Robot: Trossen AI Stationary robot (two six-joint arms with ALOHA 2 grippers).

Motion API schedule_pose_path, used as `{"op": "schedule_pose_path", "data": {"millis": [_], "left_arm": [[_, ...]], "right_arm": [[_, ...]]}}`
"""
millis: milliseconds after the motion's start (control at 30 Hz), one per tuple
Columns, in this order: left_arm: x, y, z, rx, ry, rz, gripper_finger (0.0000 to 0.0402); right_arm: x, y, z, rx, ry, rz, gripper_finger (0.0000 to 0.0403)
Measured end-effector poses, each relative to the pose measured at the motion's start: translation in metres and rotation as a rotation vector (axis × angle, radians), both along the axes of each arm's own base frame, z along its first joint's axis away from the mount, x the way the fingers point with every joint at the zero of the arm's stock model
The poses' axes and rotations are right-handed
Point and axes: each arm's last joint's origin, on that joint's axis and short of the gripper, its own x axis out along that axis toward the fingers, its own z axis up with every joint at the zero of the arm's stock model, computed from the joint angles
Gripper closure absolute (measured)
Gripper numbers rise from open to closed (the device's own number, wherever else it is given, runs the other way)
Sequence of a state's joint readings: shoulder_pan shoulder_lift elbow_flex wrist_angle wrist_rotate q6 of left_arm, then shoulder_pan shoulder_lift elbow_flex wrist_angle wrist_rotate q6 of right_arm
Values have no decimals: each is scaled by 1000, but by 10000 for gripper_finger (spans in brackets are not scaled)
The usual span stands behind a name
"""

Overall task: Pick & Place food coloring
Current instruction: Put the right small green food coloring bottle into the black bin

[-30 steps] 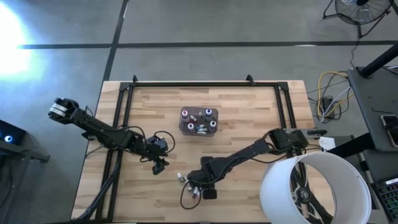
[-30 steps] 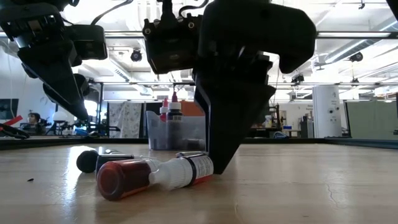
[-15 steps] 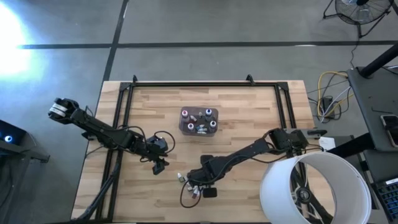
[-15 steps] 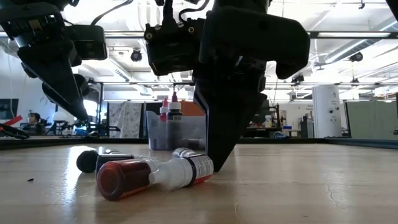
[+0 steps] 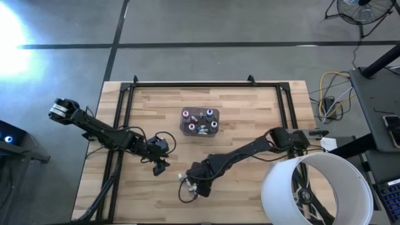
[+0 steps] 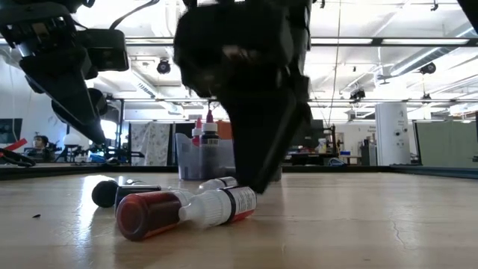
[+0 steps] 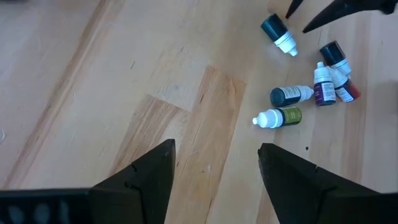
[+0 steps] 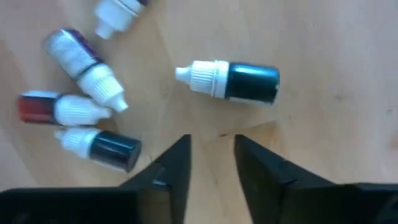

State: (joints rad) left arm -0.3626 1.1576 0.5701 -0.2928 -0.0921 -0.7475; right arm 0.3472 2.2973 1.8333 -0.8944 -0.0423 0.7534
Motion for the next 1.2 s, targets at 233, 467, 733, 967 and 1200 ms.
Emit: {"op": "schedule_pose_path", "data": {"millis": [233, 467, 733, 967, 1200], "left_arm": [[-4, 1, -2, 2, 49, 11, 195], [-10, 4, -6, -25, 139, 90, 195], [-13, 5, 0, -99, 112, 182, 195], [-14, 7, 5, -97, 77, 209, 195], [-12, 6, 12, -106, 53, 208, 195]], "right_arm": [[-5, 6, 23, -167, -107, 353, 200], [-2, 0, 25, -290, -150, 758, 160], [8, -13, 15, -294, -168, 828, 167], [10, -11, 9, -274, -173, 862, 170], [7, -12, 14, -281, -168, 888, 162]]}}
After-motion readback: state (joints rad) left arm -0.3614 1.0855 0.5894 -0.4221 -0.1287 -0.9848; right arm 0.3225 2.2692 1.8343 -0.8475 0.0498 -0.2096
